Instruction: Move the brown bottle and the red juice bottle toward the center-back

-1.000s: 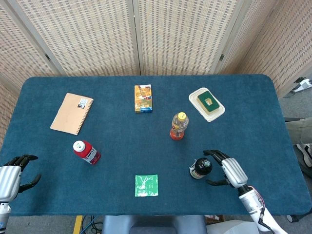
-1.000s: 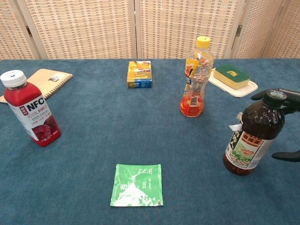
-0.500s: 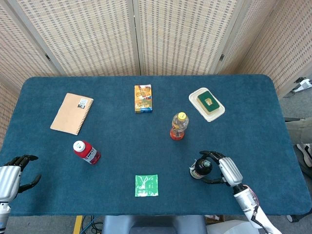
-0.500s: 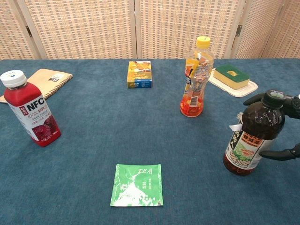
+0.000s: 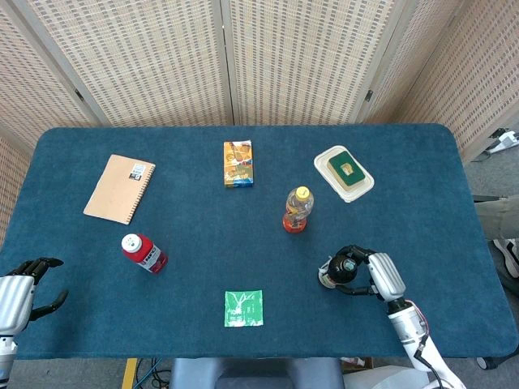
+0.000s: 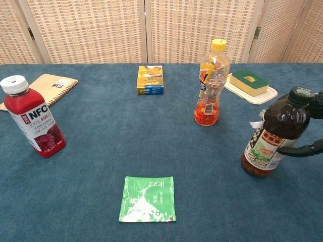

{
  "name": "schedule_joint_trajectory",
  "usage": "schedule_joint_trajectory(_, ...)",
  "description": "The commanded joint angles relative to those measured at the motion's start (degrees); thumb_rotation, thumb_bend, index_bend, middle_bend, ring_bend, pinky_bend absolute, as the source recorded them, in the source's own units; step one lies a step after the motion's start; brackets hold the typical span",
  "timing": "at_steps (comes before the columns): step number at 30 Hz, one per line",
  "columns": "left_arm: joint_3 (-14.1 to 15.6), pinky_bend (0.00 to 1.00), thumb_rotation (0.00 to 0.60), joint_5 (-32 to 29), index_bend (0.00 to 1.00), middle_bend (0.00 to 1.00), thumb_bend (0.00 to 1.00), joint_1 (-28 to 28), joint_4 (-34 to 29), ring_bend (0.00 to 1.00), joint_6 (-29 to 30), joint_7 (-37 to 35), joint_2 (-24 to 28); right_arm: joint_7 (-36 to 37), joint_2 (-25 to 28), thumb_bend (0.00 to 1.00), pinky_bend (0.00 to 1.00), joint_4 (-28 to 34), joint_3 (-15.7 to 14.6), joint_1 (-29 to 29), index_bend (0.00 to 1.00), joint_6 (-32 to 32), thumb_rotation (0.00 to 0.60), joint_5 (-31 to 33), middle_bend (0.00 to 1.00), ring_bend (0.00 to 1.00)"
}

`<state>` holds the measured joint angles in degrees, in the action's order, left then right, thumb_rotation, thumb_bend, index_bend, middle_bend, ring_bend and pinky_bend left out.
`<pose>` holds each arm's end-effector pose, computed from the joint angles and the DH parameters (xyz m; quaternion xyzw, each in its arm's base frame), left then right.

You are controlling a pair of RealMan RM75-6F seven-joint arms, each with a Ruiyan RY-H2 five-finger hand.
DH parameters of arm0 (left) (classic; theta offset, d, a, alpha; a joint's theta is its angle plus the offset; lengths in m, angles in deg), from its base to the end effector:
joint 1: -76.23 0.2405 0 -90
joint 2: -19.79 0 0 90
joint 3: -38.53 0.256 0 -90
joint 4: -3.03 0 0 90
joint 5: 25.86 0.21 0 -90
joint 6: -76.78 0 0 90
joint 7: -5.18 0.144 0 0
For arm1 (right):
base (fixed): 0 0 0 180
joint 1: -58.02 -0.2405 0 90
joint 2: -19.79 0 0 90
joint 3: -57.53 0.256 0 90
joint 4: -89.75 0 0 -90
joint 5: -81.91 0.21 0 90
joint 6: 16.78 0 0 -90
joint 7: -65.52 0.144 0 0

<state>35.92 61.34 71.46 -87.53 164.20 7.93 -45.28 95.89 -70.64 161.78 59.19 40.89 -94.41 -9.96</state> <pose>-0.3111 0.1799 0.1602 -0.6037 -0.3540 -0.3853 0.6014 -0.2665 -0.2362 0.0117 0.5569 -0.5316 0.5458 0.3306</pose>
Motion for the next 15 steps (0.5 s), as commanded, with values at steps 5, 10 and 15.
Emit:
schedule_joint_trajectory(5, 0.0, 0.55, 0.6, 0.0, 0.35, 0.37, 0.21, 0.0, 0.1, 0.36, 0.0, 0.2, -0.1, 0.0, 1.1, 0.11, 0.52, 0.7, 2.5, -1.4, 0.47, 0.7, 0.6, 1.9, 0.59, 0.49)
schedule_joint_trajectory(10, -0.1, 0.55, 0.6, -0.2, 0.35, 0.37, 0.21, 0.0, 0.2, 0.36, -0.1, 0.3, -0.2, 0.3, 1.7, 0.11, 0.52, 0.8, 4.5, -2.7, 0.47, 1.9, 0.6, 3.7, 0.59, 0.49)
schedule_joint_trajectory(15, -0.1, 0.55, 0.6, -0.3, 0.35, 0.37, 0.21, -0.1, 0.3, 0.36, -0.1, 0.4, -0.3, 1.5, 1.8, 0.11, 0.52, 0.1, 6.8, -4.3, 0.47, 4.4, 0.6, 6.4, 0.59, 0.49)
